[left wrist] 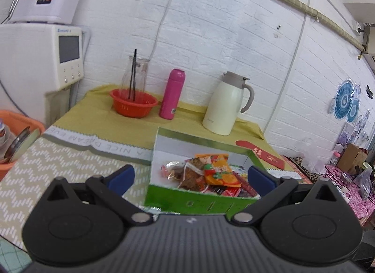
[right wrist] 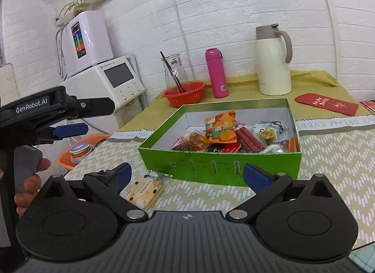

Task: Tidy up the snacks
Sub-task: 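Withdraw both tools toward the chocolate-chip cookie pack, then grasp the cookie pack with the left gripper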

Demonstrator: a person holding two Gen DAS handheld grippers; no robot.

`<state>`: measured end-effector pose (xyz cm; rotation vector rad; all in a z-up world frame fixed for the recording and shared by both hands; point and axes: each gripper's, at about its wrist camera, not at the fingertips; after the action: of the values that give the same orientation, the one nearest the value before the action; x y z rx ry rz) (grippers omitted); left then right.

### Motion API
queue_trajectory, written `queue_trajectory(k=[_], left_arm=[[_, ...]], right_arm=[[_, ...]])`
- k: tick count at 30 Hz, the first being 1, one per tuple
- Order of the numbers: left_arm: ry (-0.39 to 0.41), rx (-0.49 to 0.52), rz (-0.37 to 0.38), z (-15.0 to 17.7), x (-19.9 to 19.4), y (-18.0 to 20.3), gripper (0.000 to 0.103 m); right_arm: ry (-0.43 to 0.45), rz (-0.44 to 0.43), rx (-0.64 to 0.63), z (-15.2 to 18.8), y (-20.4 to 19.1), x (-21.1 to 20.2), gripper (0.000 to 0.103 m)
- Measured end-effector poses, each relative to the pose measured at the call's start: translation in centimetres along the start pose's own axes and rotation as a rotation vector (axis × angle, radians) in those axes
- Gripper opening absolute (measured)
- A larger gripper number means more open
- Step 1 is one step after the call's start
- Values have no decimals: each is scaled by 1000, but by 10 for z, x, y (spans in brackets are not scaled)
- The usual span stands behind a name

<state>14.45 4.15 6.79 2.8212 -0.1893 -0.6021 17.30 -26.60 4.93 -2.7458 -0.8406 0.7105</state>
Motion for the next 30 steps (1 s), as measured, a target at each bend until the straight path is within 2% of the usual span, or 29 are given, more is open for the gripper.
queue_trajectory(k=[5,8,14,17,18,19,20,21,27,28,29,30], left_arm=[[-118,-25,-15,29,18,-27,102],[-158,-11,-14,39,31,-36,102],[-193,-8,40,35,49,-48,102],[-223,7,51,28,60,-49,97],[-233,17,58,27,64,-49,92],[-249,23,64,26,69,-50,78],[-266,26,63,26,73,-50,72],[-284,31,56,27,79,-51,69],[-329,98,53,35,96,-45,69],[-340,110,56,37,98,-44,65],[-351,121,60,38,100,-42,59],[-370,133,65,40,103,-41,46]], right_arm=[[-85,-52,-8,21,-12,19,103],[-129,-44,-14,32,-17,35,103],[-185,-55,18,43,-25,63,103],[-207,-49,23,43,-31,77,103],[-212,-43,8,43,-33,82,103],[-218,-38,-6,43,-36,87,103],[-221,-34,-18,42,-38,91,103],[-221,-35,-31,42,-40,95,103],[-250,-25,-100,41,-50,124,103],[-251,-23,-116,41,-52,127,102],[-252,-21,-132,41,-55,129,93],[-254,-33,-146,41,-56,130,81]])
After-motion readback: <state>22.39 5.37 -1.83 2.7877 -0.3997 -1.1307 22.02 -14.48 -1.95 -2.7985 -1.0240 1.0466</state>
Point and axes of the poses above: each gripper's, at about its wrist camera, not at the fingertips, and x roughly the way its jaws point, y to its right, z to its underside, and after that the axes turned 7 degrees about -z, right-handed
